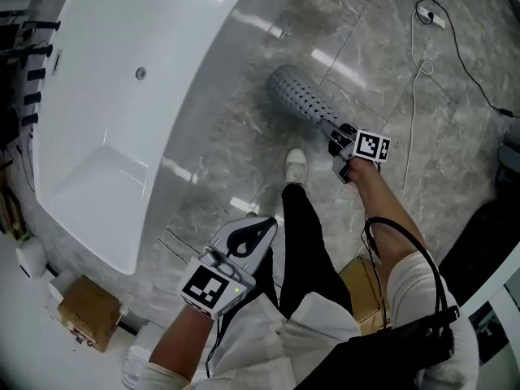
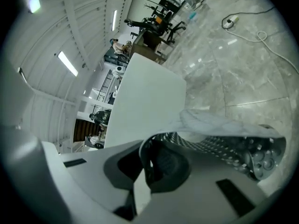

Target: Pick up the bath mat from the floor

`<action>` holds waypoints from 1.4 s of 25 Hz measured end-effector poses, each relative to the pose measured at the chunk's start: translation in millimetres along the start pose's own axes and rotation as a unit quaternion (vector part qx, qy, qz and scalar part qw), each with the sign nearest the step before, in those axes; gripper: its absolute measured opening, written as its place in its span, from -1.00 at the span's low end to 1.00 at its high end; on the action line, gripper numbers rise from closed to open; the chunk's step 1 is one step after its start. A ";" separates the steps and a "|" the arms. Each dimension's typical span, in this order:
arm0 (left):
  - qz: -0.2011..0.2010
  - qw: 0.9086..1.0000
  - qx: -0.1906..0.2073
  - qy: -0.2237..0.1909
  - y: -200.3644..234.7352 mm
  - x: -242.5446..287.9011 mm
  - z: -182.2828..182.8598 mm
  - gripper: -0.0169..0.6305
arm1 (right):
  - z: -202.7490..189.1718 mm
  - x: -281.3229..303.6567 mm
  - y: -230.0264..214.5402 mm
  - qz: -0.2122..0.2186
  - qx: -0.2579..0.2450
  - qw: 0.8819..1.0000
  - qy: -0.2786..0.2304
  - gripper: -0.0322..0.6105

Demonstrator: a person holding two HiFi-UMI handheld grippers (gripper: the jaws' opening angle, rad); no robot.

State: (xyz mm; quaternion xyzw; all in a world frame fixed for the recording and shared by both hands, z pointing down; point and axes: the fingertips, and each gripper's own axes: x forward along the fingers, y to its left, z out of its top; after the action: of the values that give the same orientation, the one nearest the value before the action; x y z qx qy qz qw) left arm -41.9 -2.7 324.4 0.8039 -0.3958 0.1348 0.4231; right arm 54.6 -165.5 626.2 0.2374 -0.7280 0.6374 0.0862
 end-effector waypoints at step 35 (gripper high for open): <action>-0.002 0.980 0.115 -0.165 -123.7 -377.6 -45.7 -0.93 | -226.7 -256.3 511.2 0.138 -0.121 0.980 -0.072 -0.85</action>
State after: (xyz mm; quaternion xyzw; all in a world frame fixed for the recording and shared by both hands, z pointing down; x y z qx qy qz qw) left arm -189.2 271.1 72.9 0.8592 -0.4403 0.0445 0.2569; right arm 5.2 152.8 102.1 0.1682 -0.8298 0.5314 -0.0272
